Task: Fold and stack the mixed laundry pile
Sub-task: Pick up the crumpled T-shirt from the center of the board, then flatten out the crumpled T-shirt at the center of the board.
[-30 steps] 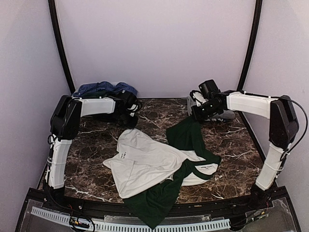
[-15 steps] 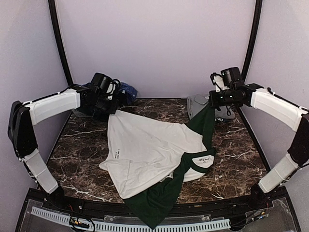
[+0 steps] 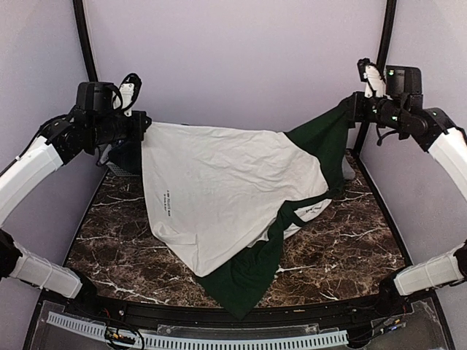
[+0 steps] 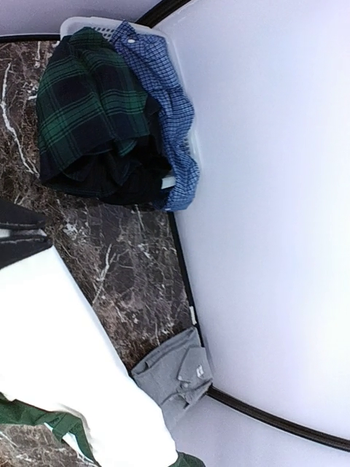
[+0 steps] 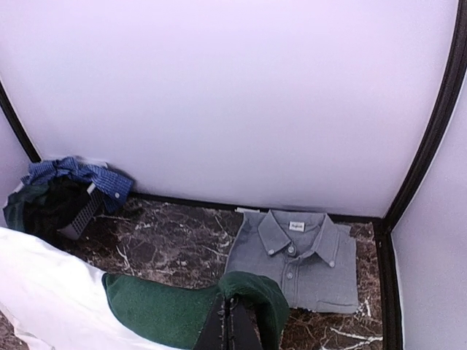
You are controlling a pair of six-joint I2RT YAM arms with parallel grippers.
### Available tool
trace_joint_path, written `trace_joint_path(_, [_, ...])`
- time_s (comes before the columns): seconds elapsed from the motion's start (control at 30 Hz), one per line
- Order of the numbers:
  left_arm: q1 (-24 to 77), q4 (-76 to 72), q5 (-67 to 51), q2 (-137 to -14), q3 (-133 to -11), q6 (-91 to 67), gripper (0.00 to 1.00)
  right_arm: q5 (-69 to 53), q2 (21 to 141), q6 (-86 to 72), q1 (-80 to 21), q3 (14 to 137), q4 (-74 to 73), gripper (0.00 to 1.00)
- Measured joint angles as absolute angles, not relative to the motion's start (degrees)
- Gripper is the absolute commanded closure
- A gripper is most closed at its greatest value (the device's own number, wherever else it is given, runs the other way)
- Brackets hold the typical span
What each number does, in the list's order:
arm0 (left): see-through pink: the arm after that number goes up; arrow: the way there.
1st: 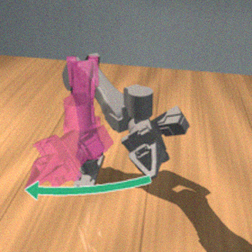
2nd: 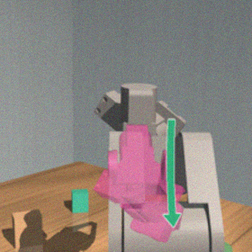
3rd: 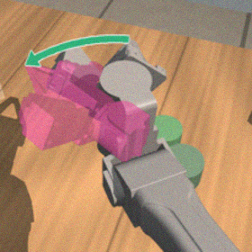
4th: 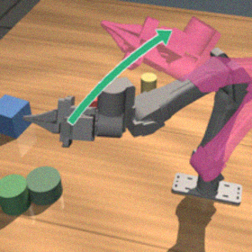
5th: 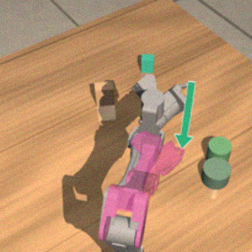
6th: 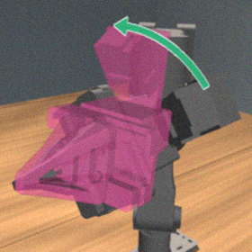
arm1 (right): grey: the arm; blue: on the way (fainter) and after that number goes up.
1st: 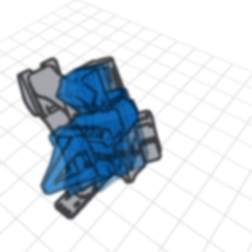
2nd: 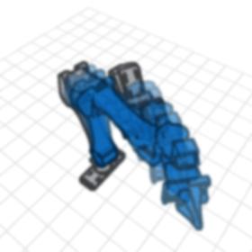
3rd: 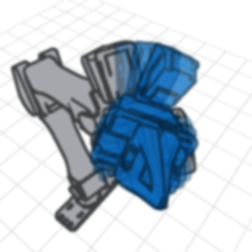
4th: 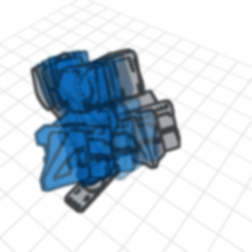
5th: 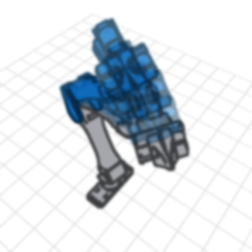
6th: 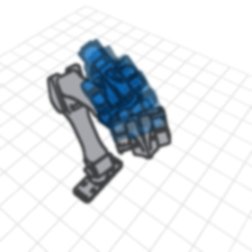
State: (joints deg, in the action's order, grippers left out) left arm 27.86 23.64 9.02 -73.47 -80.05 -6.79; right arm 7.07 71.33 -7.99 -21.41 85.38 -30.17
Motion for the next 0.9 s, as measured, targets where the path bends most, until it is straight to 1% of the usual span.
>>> trace_joint_path(0.2, [27.9, 23.6, 4.6, -67.8, -83.7, -5.1, 1.0, 6.2, 66.2, -7.2, -21.3, 92.7, -31.7, 1.0])
trace_joint_path(0.43, [27.9, 24.2, -3.8, -62.8, -89.5, -3.8, 1.0, 4.5, 61.4, -5.8, -21.3, 98.0, -35.0, 1.0])
trace_joint_path(0.57, [27.9, 25.9, -9.8, -60.4, -91.8, -3.4, 1.0, 2.3, 58.6, -4.8, -21.3, 99.9, -37.2, 1.0])
trace_joint_path(0.9, [29.9, 30.4, -23.4, -57.9, -98.6, -2.8, 1.0, -5.8, 54.9, -2.7, -21.3, 110.4, -40.8, 1.0])
